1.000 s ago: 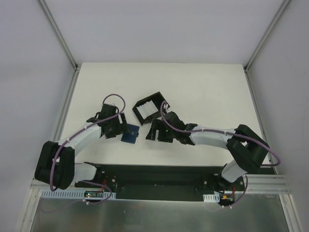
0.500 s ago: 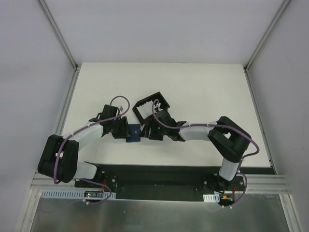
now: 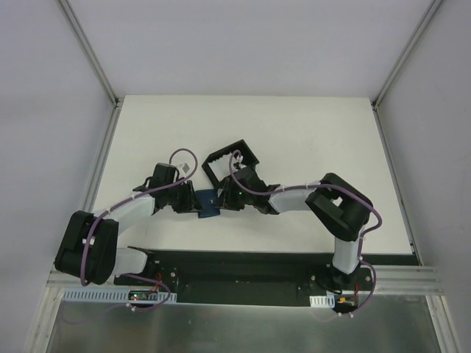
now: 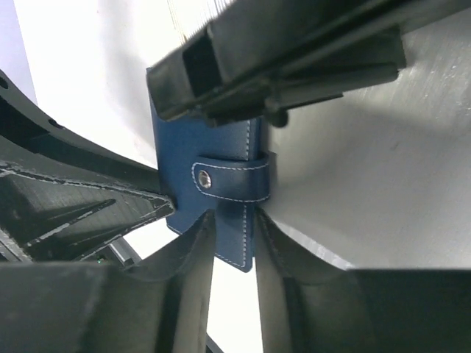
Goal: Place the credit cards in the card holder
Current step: Open the card holder at the center of the board.
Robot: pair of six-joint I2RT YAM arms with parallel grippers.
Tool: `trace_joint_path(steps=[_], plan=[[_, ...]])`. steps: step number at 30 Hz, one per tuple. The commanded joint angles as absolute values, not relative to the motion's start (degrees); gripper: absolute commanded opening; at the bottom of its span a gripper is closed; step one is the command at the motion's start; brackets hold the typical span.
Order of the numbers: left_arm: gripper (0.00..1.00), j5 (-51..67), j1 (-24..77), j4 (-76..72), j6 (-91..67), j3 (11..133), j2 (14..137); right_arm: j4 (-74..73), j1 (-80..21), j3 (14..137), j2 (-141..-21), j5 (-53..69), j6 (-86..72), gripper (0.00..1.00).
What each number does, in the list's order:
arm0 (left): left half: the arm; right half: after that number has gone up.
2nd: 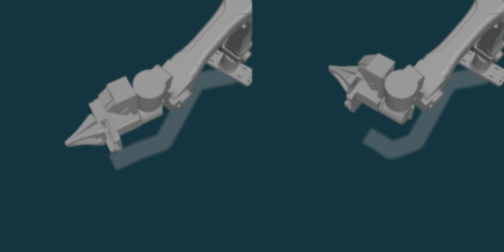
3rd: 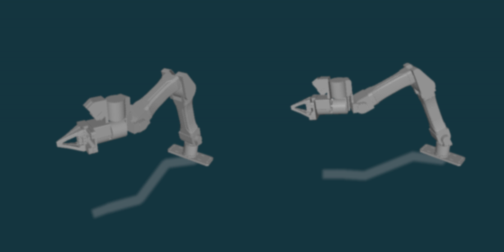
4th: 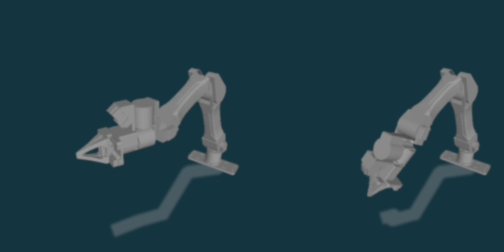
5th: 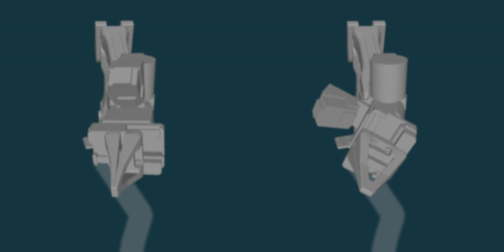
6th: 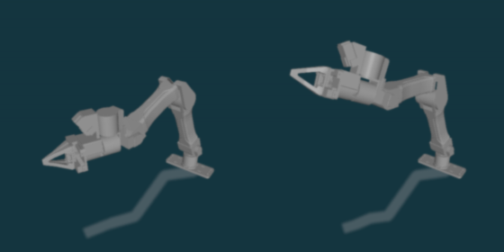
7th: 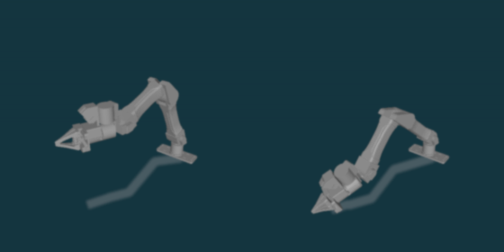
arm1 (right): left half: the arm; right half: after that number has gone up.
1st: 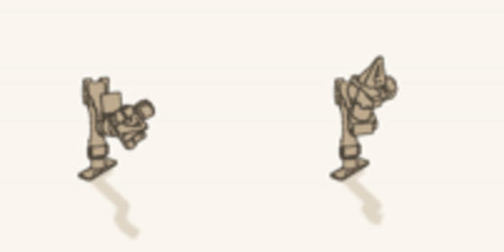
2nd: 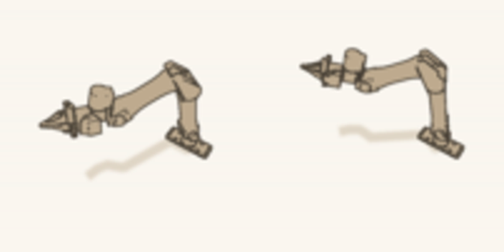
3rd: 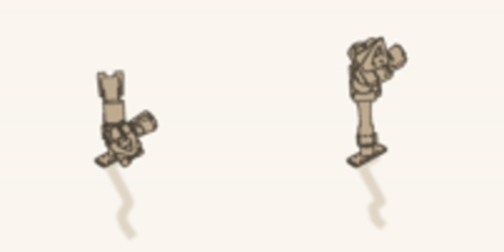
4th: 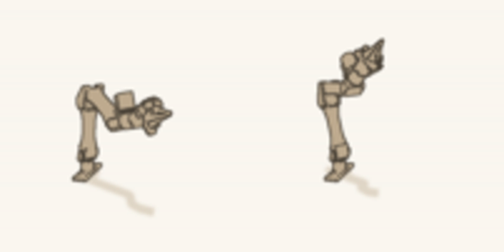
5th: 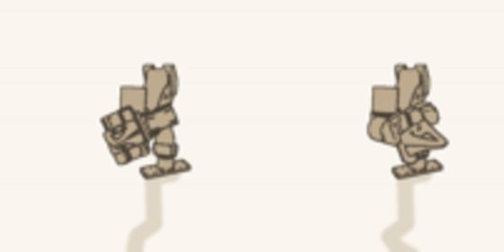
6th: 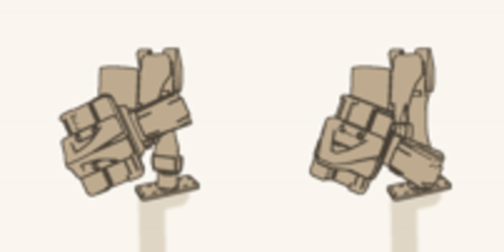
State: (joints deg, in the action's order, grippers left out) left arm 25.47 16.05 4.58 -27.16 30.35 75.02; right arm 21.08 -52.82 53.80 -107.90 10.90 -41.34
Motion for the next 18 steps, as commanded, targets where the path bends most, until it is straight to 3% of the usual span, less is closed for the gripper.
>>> trace_joint_path(steps=[1,3,7,10,15,18], plan=[[0.26,32.5,16.6,-2.1,-29.0,28.7,71.8,28.1,-53.6,50.8,-108.9,14.2,-43.9,0.24],[0.28,33.5,16.5,-2.4,-29.1,28.7,71.5,30.0,-53.5,49.3,-108.5,14.2,-44.6,0.21],[0.32,33.8,16.6,-2.4,-29.2,28.8,71.2,33.9,-53.5,47.1,-107.9,15.4,-45.0,0.01],[0.37,33.2,16.6,-2.5,-29.9,28.4,70.5,37.3,-53.6,44.6,-106.4,15.1,-45.4,0.00],[0.55,31.0,16.6,-2.6,-29.8,27.3,69.4,38.2,-53.7,39.3,-103.4,15.1,-45.4,0.00],[0.59,30.7,16.6,-3.5,-29.7,26.9,70.5,40.1,-54.1,36.2,-103.2,16.0,-46.1,0.00]])
